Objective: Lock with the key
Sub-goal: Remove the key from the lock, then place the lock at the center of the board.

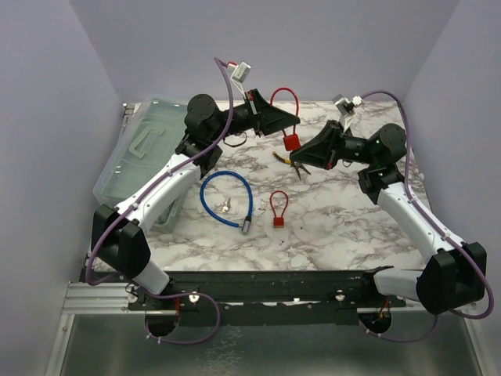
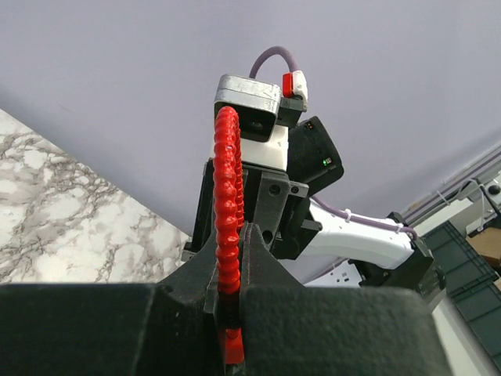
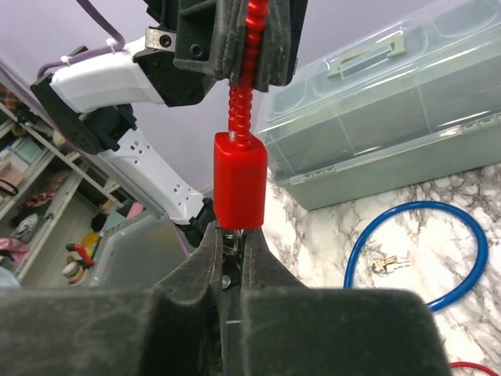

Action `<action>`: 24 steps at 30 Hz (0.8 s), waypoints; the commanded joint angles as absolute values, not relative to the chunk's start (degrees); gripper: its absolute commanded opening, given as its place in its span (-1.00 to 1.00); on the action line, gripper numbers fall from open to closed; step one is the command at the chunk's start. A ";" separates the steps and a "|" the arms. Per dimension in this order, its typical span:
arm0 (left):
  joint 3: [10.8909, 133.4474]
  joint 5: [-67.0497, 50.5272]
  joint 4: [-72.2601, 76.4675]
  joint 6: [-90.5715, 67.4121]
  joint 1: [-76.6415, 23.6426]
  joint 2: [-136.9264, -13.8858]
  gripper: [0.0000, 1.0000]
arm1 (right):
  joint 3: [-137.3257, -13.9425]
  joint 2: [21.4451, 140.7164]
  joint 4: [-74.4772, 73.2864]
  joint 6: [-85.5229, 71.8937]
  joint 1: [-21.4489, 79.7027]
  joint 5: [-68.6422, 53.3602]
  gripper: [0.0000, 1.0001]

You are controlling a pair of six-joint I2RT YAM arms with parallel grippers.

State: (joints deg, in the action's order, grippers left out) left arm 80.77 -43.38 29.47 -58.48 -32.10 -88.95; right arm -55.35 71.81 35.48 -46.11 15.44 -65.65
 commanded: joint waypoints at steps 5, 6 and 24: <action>79.58 -38.48 31.56 -55.66 -30.66 -87.77 -1.00 | -53.27 70.69 34.16 -43.65 16.00 -65.20 -0.99; 79.67 -37.82 31.60 -55.63 -30.15 -87.86 -1.00 | -52.97 70.34 32.46 -42.40 16.03 -64.74 -1.00; 77.04 -40.26 30.25 -54.13 -28.10 -88.85 -1.00 | -51.61 67.54 11.95 -28.98 15.94 -60.59 -0.99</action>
